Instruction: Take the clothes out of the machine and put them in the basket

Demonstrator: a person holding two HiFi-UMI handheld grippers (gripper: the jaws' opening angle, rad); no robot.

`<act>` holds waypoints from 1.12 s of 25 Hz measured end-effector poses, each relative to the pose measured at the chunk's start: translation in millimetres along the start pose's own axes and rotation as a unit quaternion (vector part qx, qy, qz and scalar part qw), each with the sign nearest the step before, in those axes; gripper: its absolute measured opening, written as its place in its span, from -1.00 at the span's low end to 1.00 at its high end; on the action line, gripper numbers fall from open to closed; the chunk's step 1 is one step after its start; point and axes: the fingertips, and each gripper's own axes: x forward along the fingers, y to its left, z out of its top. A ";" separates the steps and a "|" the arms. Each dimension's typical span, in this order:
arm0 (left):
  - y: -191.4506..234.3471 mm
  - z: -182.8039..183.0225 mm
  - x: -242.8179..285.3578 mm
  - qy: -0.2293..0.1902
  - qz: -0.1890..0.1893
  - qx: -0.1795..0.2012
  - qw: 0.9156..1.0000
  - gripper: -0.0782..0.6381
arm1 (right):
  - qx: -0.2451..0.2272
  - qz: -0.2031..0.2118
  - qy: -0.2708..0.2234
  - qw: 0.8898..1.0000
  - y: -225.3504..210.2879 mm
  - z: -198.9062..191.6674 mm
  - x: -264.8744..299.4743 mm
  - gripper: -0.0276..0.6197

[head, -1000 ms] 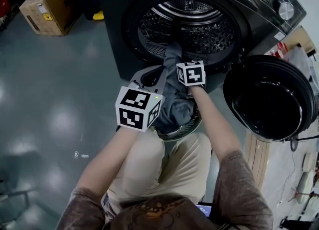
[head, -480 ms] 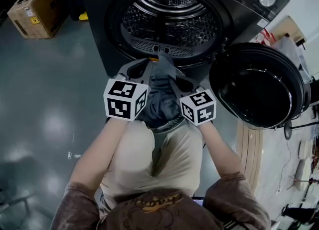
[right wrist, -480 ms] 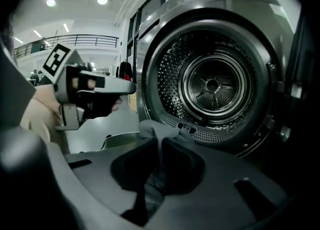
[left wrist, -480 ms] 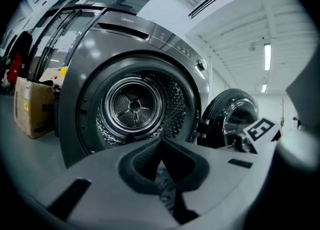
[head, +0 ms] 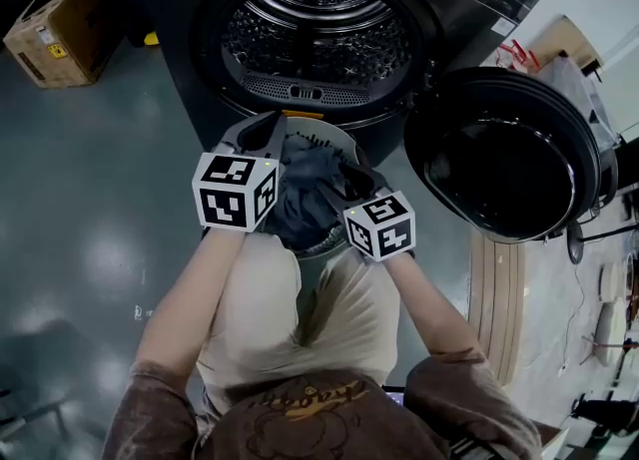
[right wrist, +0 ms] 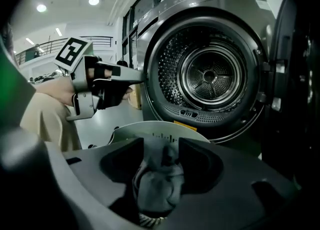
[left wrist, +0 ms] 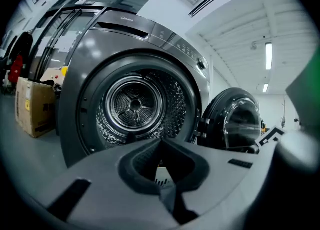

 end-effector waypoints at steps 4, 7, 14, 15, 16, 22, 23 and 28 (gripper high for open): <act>3.0 1.5 -3.6 -0.001 -0.001 -0.001 1.000 -0.76 | 0.026 -0.004 -0.014 1.000 -12.5 8.5 3.0 -0.19; 1.6 0.7 -5.0 0.005 -0.016 0.014 1.000 -0.76 | 0.036 0.006 -0.037 0.999 -17.7 22.2 5.8 -0.19; 7.6 31.2 4.4 0.005 -0.069 0.018 0.997 -0.76 | 0.050 0.037 -0.041 0.997 -18.3 69.5 -2.9 -0.40; 7.4 46.3 3.3 0.007 -0.077 0.012 0.997 -0.76 | 0.049 0.039 -0.035 0.997 -16.1 86.1 -12.1 -0.42; 6.0 63.5 0.8 0.011 -0.085 0.007 0.996 -0.76 | 0.046 0.039 -0.030 0.998 -13.3 105.0 -23.1 -0.44; -21.7 197.7 -40.4 0.035 -0.128 0.007 0.991 -0.76 | 0.051 0.047 -0.025 0.997 4.0 245.1 -97.7 -0.62; -27.0 221.8 -50.3 0.038 -0.130 0.004 0.991 -0.76 | 0.055 0.046 -0.026 0.997 5.6 269.8 -112.0 -0.61; -54.9 342.7 -99.6 0.051 -0.139 -0.006 0.989 -0.76 | 0.090 0.037 -0.043 0.994 9.7 391.6 -191.0 -0.56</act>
